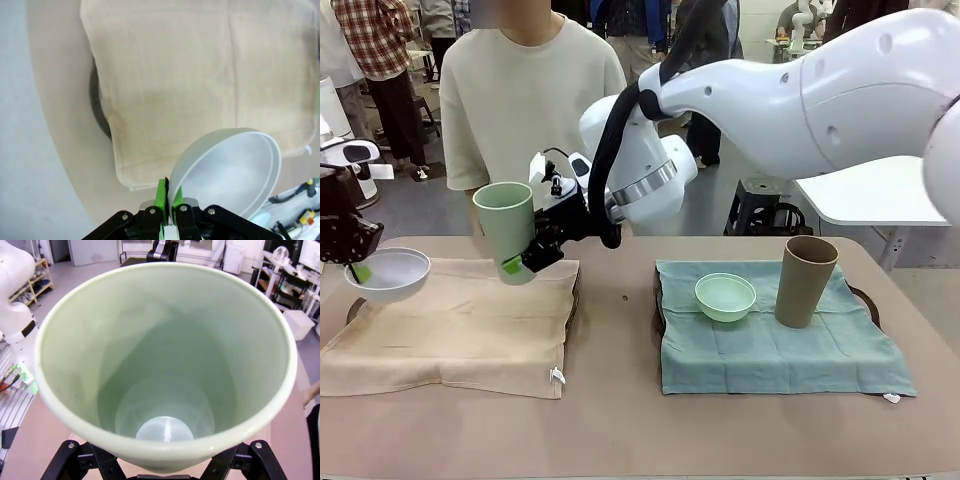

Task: Set up a tray with a mat and arrange the tableware.
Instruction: Place the Picnic Bowl and Reusable plastic cup back onto the Handle tray in front of the human's position.

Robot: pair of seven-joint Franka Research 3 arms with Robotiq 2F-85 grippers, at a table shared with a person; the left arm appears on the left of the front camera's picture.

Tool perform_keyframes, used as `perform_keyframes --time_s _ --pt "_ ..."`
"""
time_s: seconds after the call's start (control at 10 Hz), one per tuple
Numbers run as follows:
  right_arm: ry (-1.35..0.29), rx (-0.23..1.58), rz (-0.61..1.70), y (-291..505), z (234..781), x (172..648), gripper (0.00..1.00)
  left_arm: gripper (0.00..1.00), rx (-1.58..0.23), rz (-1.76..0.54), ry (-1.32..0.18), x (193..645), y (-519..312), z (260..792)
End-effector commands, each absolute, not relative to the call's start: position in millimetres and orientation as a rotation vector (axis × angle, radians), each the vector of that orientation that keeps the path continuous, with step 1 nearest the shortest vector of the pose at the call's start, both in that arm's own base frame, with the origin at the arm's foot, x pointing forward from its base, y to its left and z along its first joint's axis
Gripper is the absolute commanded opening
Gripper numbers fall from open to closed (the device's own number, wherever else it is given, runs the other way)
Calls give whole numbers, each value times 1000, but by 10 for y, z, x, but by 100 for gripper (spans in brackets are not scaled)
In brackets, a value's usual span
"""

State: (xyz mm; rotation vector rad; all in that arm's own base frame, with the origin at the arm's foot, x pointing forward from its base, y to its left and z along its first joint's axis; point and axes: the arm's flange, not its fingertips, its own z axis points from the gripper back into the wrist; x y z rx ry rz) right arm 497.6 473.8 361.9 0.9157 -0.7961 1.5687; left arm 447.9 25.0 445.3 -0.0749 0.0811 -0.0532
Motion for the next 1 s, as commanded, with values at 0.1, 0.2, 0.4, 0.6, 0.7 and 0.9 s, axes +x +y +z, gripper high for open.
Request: perform_keyframes --time_s 0.1,0.2,0.4,0.6,0.7,0.9 --pt "-811 898 1578 4716 3747 4940 80 5 -75 -53 81 4479 250 4453" --pt "-811 898 1578 4716 3747 4940 80 5 -75 -53 81 4479 250 4453" --pt "-775 953 1577 4762 3439 5018 81 5 -107 -47 90 4552 164 4243" --pt "-797 970 1600 4793 3271 5060 81 5 -119 -34 86 4656 97 4051" --pt "-810 972 1600 4773 3212 5095 81 5 -129 -34 75 4727 97 3979" --pt "-804 973 1611 4778 3086 5109 81 5 -139 -33 43 4797 90 3827"
